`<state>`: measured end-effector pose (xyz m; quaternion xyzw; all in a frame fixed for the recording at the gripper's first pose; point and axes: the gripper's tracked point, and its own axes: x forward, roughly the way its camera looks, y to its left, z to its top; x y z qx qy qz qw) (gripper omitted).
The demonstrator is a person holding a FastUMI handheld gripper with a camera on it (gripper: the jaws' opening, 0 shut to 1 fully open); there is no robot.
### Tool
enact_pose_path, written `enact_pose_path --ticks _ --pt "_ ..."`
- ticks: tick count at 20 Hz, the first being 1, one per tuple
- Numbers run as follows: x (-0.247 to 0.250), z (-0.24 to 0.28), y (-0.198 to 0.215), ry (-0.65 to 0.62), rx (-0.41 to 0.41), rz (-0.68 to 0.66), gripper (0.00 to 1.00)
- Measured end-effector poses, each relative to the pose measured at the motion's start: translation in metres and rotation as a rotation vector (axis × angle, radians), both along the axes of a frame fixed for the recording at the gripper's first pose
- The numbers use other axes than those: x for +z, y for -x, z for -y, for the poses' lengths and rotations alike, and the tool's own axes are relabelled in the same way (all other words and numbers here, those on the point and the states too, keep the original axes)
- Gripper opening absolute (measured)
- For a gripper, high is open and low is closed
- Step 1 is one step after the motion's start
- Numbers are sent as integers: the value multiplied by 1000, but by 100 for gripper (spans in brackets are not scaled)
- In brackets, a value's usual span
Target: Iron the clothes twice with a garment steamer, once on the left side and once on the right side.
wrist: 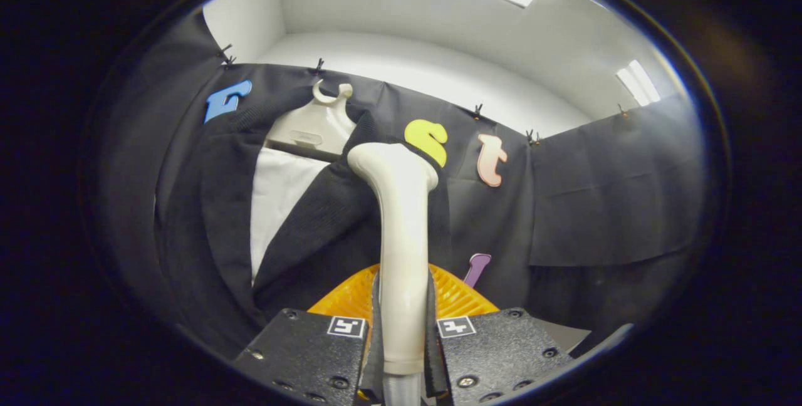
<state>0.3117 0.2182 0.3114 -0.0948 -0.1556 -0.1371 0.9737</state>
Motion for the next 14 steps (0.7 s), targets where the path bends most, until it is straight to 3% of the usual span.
enact_pose_path --ticks 5,14 --pt "-36 -19 4 53 23 -47 29" --pt "-101 -21 8 89 -13 -120 29"
